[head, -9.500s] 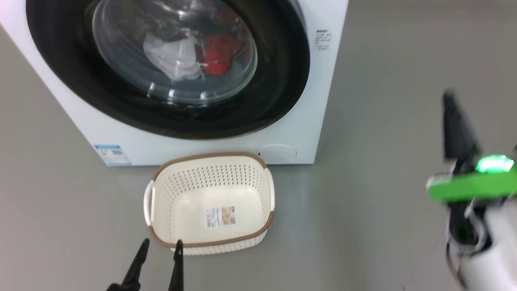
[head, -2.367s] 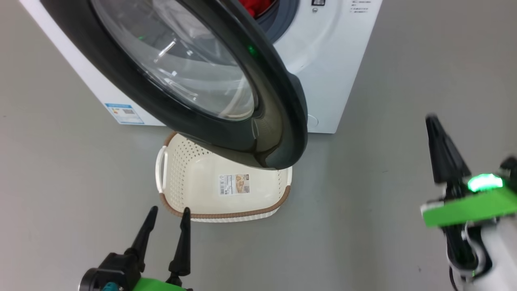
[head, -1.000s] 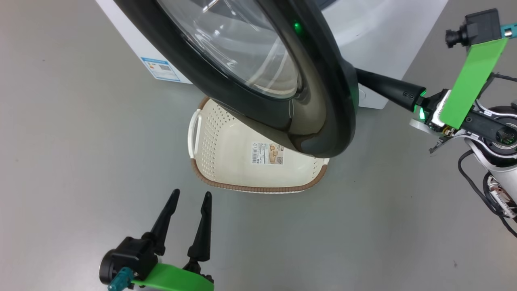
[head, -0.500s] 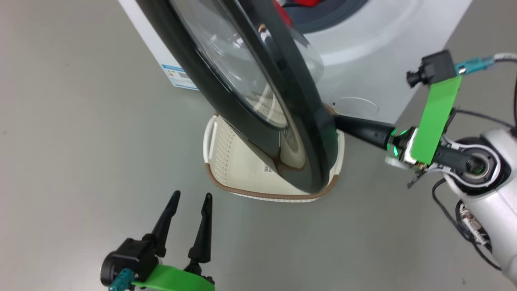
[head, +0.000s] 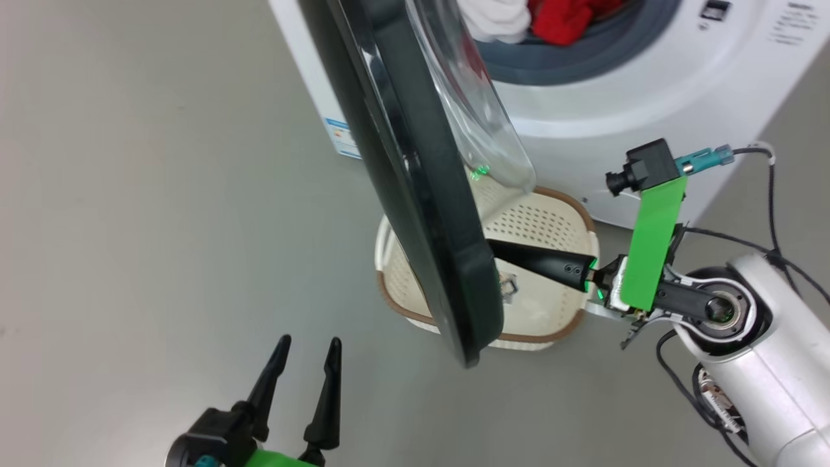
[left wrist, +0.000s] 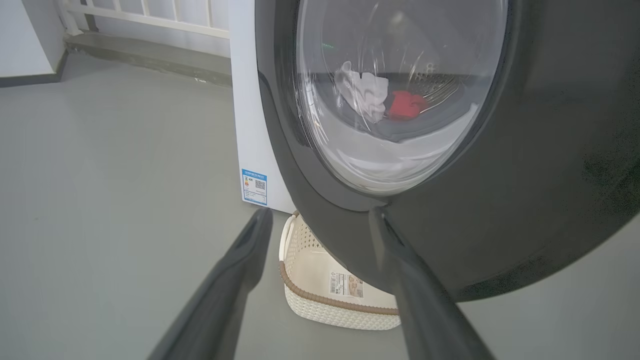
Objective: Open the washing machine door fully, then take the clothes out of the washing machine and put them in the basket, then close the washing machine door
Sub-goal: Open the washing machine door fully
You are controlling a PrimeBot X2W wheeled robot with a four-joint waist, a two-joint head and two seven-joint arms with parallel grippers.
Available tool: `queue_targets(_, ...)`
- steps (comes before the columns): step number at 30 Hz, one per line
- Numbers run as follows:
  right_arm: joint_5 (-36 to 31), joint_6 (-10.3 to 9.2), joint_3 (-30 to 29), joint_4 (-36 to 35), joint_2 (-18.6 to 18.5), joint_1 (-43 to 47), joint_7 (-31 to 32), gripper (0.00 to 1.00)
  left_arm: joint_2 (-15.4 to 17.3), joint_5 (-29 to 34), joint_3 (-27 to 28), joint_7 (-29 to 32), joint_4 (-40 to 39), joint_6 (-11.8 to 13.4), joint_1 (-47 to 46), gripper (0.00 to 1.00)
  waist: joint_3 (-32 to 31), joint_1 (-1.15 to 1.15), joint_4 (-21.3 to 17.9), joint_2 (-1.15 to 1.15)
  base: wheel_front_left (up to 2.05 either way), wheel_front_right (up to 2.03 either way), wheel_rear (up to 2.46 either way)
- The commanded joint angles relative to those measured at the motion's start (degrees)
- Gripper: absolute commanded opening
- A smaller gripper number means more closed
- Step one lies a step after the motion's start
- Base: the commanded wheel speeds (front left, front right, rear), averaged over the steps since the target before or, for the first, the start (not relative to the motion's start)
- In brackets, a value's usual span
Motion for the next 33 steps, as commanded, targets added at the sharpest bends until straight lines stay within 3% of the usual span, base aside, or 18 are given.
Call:
queue_targets(1, -0.7, 0.30, 0.3, -1.6, 1.2, 0.7, 0.2, 0.00, 0.7, -0.3, 1.7, -0.7, -1.3, 0.4, 0.2, 1.00, -1.6, 0.00, 2.2, 0.00, 0.00, 0.00, 0.00)
queue_targets(11, -2.1, 0.30, -0.2, -1.5, 5.7, 2.9, 0.7, 0.00, 0.7, 0.2, 2.4, -0.7, -0.9, 0.4, 2.0, 1.00, -4.2, 0.00, 6.6, 0.00, 0.00, 0.00, 0.00)
queue_targets(21, -3.8, 0.30, 0.8, -1.2, 9.2, 3.3, 1.3, 0.00, 0.7, 0.4, 4.1, -0.7, -1.9, 1.1, 3.1, 1.00, -4.7, 0.00, 7.0, 0.00, 0.00, 0.00, 0.00)
queue_targets(31, -4.9, 0.30, 0.3, -0.9, 9.9, 4.4, 0.1, 0.00, 0.7, 0.8, 4.7, -0.7, -2.0, 1.1, 4.0, 1.00, -5.8, 0.00, 6.8, 0.00, 0.00, 0.00, 0.00)
queue_targets(32, -5.3, 0.30, 0.2, -0.8, 9.7, 4.8, -0.3, 0.02, 0.7, 0.8, 4.7, -0.7, -2.0, 1.0, 4.2, 1.00, -6.0, 0.00, 6.7, 0.00, 0.00, 0.00, 0.00)
queue_targets(33, -5.5, 0.30, 0.0, -0.8, 9.6, 5.3, -0.9, 0.29, 0.7, 0.9, 4.7, -0.7, -1.8, 0.8, 4.3, 1.00, -6.3, 0.00, 6.6, 0.00, 0.00, 0.00, 0.00)
